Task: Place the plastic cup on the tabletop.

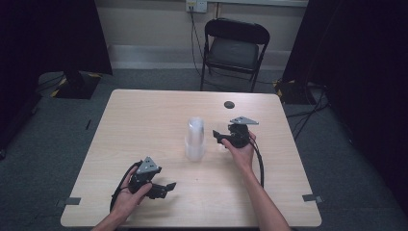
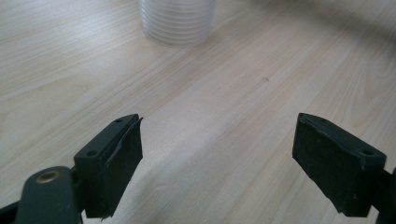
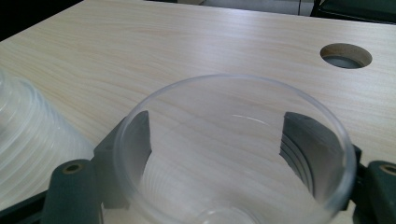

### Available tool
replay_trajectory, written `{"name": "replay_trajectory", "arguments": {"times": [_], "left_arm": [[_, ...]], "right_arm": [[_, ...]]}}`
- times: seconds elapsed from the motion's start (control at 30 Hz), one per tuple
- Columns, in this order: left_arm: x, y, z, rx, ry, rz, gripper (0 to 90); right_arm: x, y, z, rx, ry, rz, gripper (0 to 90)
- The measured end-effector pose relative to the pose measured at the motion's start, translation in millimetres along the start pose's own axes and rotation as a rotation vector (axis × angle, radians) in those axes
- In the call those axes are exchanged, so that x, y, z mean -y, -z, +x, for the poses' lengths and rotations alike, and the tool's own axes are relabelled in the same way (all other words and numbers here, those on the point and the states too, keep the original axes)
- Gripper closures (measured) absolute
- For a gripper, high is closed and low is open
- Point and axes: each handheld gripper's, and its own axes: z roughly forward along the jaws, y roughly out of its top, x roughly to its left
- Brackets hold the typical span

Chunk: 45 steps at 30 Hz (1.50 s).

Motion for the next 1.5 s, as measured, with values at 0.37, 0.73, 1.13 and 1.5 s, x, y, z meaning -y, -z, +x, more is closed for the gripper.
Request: {"name": "replay_trajectory", "arguments": {"times": [0.37, 0.73, 1.13, 1.5], "left_arm": [[0.2, -1.7, 1.4, -0.011, 0.015, 0.011, 16.1], [0.0, -1.5, 5.1, -0.017, 0.031, 0.013, 16.2], [-3.1, 5.2, 15.3, -0.034, 0.083, -0.031, 16.4], [-6.3, 2.6, 15.9, -0.027, 0.070, -0.020, 16.4]], "right_arm": [[7.2, 8.2, 0.0, -0.011, 0.007, 0.014, 24.7], [15.2, 7.1, 0.7, 0.002, 0.000, 0.027, 20.5], [24.5, 11.3, 4.2, -0.012, -0.008, 0.067, 15.3], [28.4, 31.3, 6.3, -0.021, 0.003, 0.085, 14.5]]}}
